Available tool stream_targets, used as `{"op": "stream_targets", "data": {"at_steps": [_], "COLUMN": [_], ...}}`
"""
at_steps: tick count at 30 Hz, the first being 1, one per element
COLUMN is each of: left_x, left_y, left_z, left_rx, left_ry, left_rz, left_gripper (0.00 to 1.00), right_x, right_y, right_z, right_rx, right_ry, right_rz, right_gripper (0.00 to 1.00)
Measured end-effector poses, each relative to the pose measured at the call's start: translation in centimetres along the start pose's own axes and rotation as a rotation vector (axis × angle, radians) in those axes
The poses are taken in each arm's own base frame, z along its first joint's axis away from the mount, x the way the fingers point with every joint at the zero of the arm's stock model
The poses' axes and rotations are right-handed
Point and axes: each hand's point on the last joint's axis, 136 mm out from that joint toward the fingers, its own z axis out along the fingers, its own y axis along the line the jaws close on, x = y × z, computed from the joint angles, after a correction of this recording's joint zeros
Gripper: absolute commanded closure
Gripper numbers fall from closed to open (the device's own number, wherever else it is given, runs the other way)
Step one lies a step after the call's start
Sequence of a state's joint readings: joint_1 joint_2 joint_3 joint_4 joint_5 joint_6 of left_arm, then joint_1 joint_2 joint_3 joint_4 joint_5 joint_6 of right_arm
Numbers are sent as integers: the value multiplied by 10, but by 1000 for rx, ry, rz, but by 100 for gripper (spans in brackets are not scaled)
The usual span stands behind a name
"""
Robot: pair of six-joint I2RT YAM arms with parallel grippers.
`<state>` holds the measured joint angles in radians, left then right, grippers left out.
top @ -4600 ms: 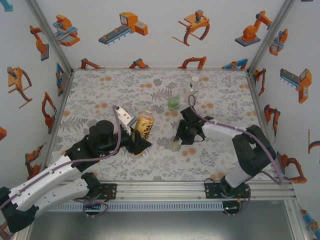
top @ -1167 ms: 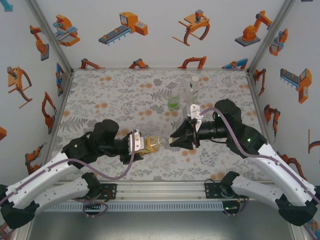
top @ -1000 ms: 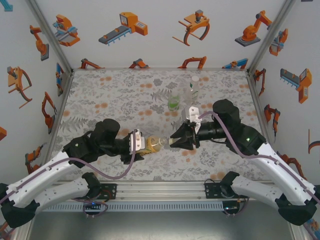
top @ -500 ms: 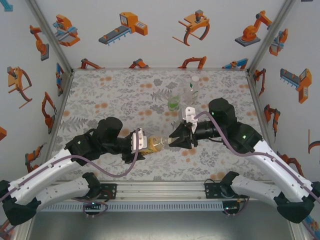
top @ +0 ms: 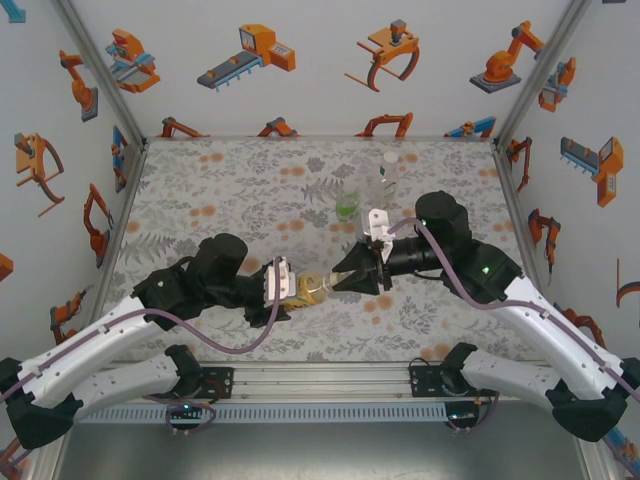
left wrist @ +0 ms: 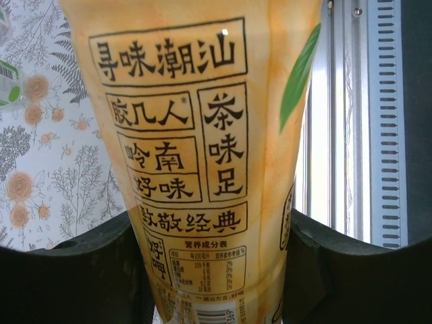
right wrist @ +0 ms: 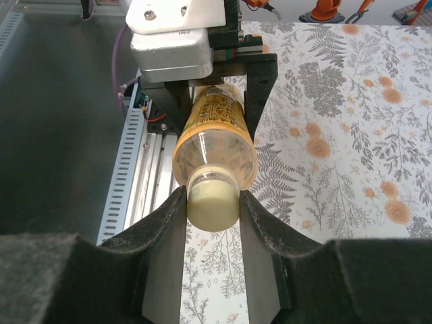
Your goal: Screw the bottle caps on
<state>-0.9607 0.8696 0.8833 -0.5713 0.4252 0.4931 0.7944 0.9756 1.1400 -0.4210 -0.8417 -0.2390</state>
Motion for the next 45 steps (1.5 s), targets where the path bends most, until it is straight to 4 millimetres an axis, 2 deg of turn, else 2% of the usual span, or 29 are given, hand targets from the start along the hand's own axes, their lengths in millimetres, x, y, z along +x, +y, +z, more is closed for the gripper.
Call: {"op": "stream_targets", "data": {"at_steps": [13, 24, 45], "left_x": [2, 1, -14], "left_y": [-2, -8, -17], "left_z": [-1, -1, -4], "left_rx": [8, 43, 94], "left_ry": [10, 2, -65], "left_rz": [-5, 1, -2], "left_gripper": [100, 100, 100], "right_x": [2, 0, -14], "right_y": [1, 10, 32], "right_z": [4, 6, -2], "right_rx": [-22, -76, -116], "right_ry": [6, -6, -64], "right_rz": [15, -1, -183], "right_gripper": [100, 100, 100]}}
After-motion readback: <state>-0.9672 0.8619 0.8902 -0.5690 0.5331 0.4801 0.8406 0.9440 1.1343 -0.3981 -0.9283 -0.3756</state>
